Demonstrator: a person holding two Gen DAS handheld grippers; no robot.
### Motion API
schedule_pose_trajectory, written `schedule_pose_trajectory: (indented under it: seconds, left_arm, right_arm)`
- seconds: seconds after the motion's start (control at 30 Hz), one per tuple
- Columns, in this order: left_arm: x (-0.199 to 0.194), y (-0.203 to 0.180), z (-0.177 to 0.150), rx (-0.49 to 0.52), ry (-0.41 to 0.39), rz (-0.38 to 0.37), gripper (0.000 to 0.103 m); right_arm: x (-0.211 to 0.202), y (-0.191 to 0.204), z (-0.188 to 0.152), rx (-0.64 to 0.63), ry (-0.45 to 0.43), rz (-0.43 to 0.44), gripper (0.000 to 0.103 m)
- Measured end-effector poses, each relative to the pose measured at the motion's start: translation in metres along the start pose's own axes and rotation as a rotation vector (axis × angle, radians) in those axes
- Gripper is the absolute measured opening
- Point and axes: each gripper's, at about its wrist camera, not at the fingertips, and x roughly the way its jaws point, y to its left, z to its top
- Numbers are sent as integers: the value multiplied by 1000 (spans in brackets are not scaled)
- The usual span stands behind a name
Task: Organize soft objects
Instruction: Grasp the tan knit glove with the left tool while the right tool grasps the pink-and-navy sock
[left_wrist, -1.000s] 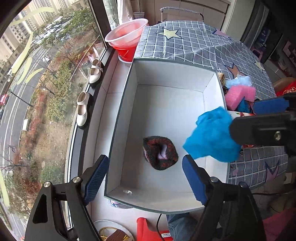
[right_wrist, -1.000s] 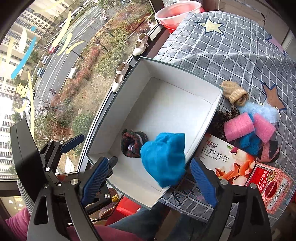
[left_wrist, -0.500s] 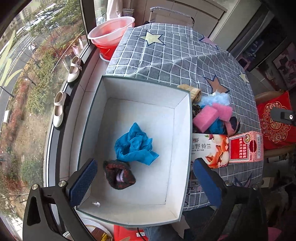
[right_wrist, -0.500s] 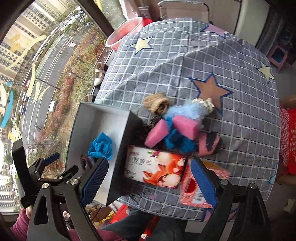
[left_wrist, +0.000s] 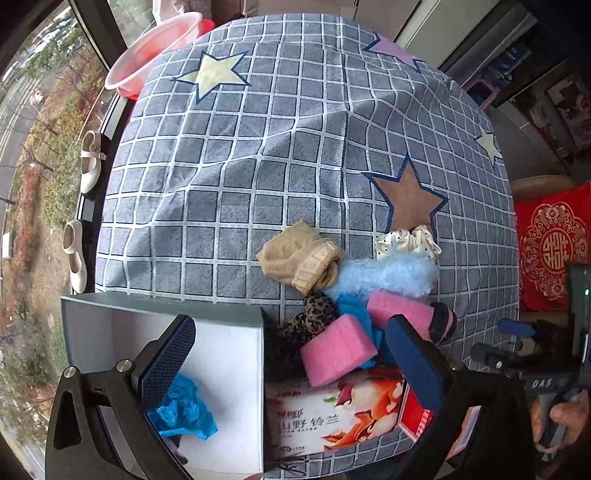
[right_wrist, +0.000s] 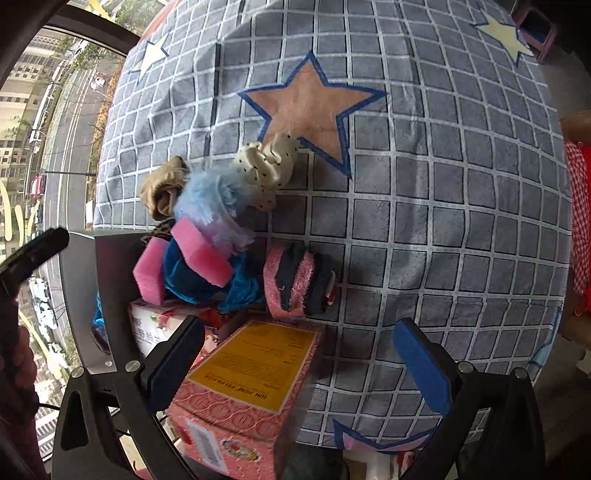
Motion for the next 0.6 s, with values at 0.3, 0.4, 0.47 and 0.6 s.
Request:
schedule_pose_trajectory:
  seconds: [0.3, 0.4, 0.47, 0.6]
  left_arm:
    - [100, -20, 46, -31, 196, 129, 103]
    - [118, -17, 49, -65, 242, 155, 100]
    - [125, -14, 49, -82, 262, 167, 99]
    - [133, -14, 49, -81, 277, 177, 98]
  right_arm:
    - [83, -4, 30, -114, 206, 52, 103]
    - [95, 7, 27, -199, 220, 12, 103]
    - [93, 5, 24, -237, 169, -115, 103]
    - [63, -41, 26, -91, 4, -314, 103]
